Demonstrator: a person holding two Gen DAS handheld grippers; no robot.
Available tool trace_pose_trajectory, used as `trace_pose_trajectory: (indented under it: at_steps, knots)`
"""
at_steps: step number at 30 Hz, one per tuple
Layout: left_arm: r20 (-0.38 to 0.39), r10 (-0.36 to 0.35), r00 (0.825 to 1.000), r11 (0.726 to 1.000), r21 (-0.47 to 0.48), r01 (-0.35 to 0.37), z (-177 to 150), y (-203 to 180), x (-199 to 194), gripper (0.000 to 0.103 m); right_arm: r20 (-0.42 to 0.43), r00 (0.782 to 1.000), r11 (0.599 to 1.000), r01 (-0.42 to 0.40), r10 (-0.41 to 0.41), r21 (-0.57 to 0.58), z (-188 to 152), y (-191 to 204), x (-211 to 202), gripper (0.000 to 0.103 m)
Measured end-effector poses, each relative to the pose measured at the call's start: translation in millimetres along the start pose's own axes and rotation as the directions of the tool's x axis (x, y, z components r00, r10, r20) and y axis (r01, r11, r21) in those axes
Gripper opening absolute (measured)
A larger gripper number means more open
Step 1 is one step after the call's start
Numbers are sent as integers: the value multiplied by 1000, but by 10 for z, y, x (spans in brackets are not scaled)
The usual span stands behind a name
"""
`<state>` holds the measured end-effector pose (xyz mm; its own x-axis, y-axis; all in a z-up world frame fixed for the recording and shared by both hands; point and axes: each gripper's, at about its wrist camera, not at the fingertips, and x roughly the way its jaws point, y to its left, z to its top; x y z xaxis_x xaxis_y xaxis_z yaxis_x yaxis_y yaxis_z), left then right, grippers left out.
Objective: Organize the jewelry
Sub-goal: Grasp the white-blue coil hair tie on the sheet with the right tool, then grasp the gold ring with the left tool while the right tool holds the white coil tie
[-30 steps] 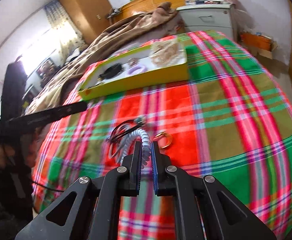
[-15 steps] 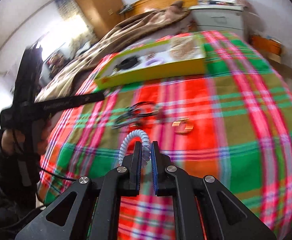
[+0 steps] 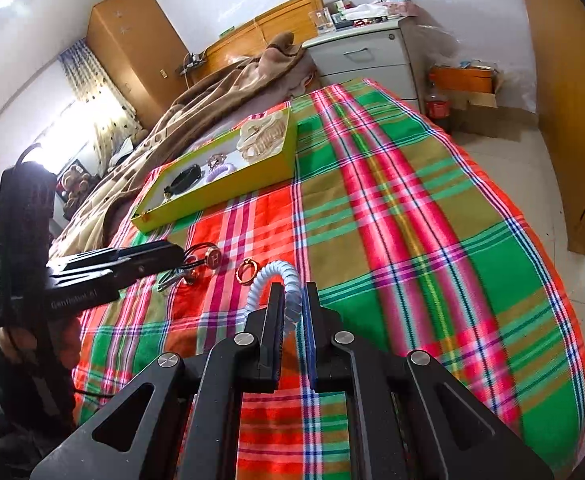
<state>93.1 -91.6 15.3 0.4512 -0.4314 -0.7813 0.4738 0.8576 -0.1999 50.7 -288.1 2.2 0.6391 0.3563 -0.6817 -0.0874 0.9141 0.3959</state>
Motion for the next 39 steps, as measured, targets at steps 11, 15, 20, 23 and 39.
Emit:
trace_pose_trajectory:
  at_steps: [11, 15, 20, 23, 39]
  knots:
    - [-85, -1, 996, 994, 109, 10, 80, -444, 416, 36, 14, 1000, 999, -7, 7, 50, -46, -236, -25, 9]
    - [-108, 12, 994, 994, 113, 0, 74, -479, 528, 36, 16, 1000, 998, -11, 10, 56, -59, -284, -33, 9]
    - [-95, 52, 994, 990, 136, -39, 83, -502, 552, 36, 21, 1000, 998, -17, 16, 59, -57, -310, -42, 9]
    - [-95, 62, 994, 989, 143, -48, 74, -514, 548, 36, 21, 1000, 998, -20, 18, 57, -53, -311, -42, 9]
    - [-87, 96, 992, 981, 175, -80, 30, -574, 536, 22, 40, 999, 998, -11, 8, 61, -33, -325, -95, 9]
